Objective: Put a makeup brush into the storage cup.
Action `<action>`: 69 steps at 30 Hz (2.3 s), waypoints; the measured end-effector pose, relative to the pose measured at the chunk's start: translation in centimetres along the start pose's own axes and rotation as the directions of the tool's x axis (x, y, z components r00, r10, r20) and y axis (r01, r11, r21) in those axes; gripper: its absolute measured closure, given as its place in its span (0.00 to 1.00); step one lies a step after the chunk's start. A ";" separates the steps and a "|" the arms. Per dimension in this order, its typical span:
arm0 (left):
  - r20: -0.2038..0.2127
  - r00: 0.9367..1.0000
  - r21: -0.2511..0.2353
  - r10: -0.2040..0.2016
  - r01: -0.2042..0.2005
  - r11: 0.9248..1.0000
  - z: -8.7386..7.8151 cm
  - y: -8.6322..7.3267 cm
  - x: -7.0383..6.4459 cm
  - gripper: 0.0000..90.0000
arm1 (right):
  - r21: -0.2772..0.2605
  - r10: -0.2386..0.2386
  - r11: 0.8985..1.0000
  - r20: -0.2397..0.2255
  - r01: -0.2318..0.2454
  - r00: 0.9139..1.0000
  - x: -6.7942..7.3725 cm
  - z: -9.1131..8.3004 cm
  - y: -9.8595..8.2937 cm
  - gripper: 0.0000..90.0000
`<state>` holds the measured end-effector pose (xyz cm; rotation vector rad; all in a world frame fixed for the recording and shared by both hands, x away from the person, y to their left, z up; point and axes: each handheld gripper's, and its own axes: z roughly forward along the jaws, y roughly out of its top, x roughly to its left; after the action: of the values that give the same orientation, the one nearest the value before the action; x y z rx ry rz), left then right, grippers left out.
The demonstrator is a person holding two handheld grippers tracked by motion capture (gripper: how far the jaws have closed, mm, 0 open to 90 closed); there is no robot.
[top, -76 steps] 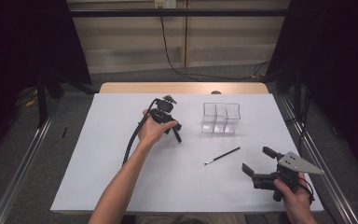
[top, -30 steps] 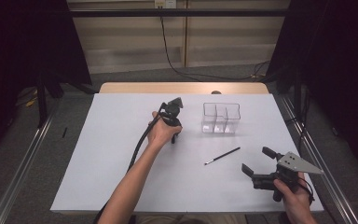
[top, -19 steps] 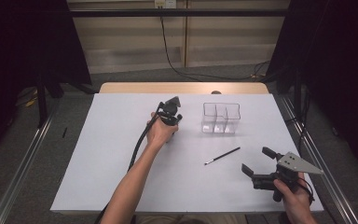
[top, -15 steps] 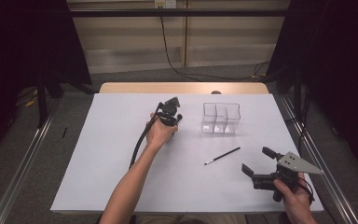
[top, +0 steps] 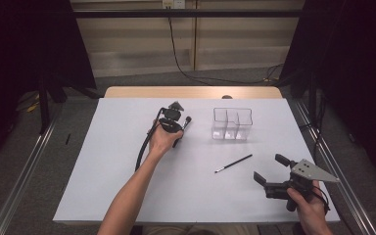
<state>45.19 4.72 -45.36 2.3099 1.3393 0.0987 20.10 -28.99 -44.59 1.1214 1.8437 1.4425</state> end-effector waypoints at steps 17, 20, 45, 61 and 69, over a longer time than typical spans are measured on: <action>0.016 0.999 -0.178 0.038 -0.035 0.983 -2.1 -1.1 0.4 0.89 | 0.003 0.000 1.000 -0.003 0.000 1.000 0.0 0.2 0.0 0.00; 0.013 0.998 -0.224 0.056 -0.052 0.973 -2.5 -1.4 0.1 0.89 | 0.001 -0.002 1.000 -0.004 0.002 1.000 0.0 0.2 0.0 0.00; 0.094 0.985 -0.499 0.143 -0.077 0.863 -6.5 -4.4 1.1 0.89 | -0.007 0.018 1.000 -0.044 -0.018 0.999 0.3 1.0 0.2 0.00; 0.067 0.968 -0.590 0.243 -0.158 0.792 -8.3 -6.5 1.2 0.88 | -0.020 0.030 0.999 -0.090 -0.032 0.995 0.9 2.0 1.0 0.00; 0.087 0.959 -0.619 0.270 -0.160 0.769 -8.9 -7.9 1.1 0.88 | -0.025 0.034 0.999 -0.118 -0.037 0.992 1.2 2.6 1.6 0.00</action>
<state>36.86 12.10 -40.99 1.8473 0.7866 0.3452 22.10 -26.52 -43.71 1.0813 1.8862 1.5799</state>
